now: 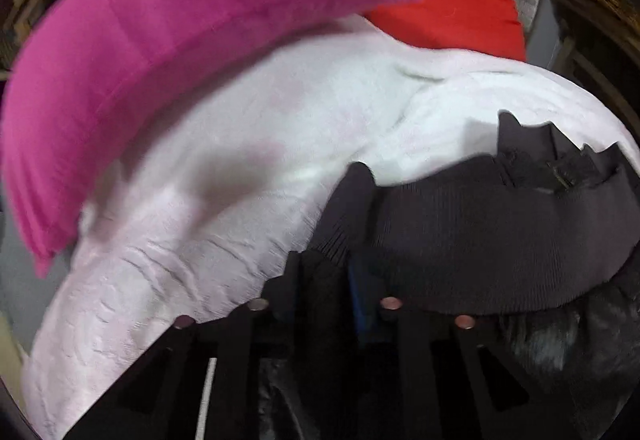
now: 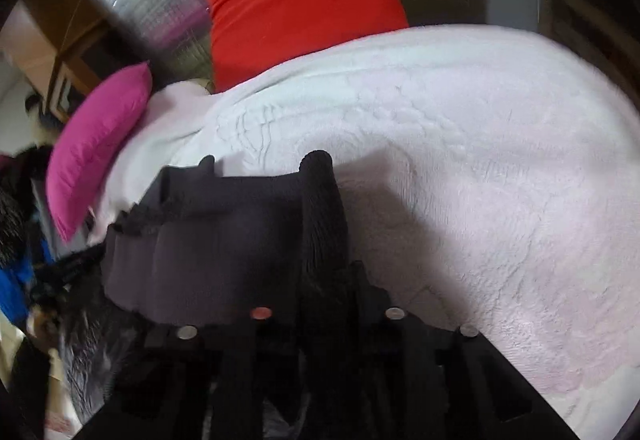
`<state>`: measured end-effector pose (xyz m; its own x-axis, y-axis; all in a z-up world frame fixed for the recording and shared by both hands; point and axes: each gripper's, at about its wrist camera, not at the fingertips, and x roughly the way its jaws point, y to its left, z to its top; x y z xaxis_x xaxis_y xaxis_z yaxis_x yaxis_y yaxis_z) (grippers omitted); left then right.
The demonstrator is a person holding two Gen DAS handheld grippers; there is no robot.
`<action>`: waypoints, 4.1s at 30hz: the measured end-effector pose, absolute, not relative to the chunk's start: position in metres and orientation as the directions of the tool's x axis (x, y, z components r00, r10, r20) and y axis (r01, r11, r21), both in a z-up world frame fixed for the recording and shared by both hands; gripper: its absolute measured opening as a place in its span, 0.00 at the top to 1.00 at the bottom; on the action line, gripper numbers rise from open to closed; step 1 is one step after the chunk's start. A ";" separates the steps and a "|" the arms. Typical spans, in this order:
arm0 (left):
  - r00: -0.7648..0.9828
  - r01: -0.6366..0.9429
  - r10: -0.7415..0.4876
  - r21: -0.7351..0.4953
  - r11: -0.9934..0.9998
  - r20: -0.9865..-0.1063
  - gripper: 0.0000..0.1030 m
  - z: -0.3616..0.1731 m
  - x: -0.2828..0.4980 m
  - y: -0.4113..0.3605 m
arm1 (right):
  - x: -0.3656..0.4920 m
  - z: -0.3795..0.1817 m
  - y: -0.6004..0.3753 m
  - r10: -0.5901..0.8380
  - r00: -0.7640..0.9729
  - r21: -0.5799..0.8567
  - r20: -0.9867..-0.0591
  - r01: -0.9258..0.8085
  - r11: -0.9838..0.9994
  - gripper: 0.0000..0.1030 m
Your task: Fold large clothes
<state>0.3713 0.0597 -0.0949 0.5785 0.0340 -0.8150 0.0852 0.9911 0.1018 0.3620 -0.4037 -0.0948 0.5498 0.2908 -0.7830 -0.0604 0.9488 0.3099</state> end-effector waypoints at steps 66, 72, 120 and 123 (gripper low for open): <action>0.580 0.045 0.073 0.121 0.992 -0.812 0.33 -0.085 0.275 -0.042 | 0.231 -0.071 -0.294 0.089 0.632 0.111 -0.770 -0.004 0.994 0.19; 0.563 0.060 0.080 0.138 0.989 -0.822 0.33 -0.090 0.277 -0.036 | 0.250 -0.086 -0.296 0.065 0.589 0.097 -0.805 0.023 0.995 0.16; 0.517 0.032 -0.030 -0.015 0.999 -0.856 0.81 -0.106 0.423 0.068 | 0.365 -0.097 -0.408 0.085 0.565 0.144 -0.821 0.061 0.988 0.86; 0.551 0.034 -0.030 -0.014 0.999 -0.834 0.81 -0.093 0.418 0.069 | 0.362 -0.084 -0.413 0.081 0.603 0.153 -0.794 0.069 0.986 0.86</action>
<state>0.4178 0.0693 -0.0932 0.5511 -0.0302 -0.8339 0.0343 0.9993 -0.0136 0.3618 -0.4128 -0.0840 0.6027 0.0813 -0.7938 0.0686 0.9858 0.1530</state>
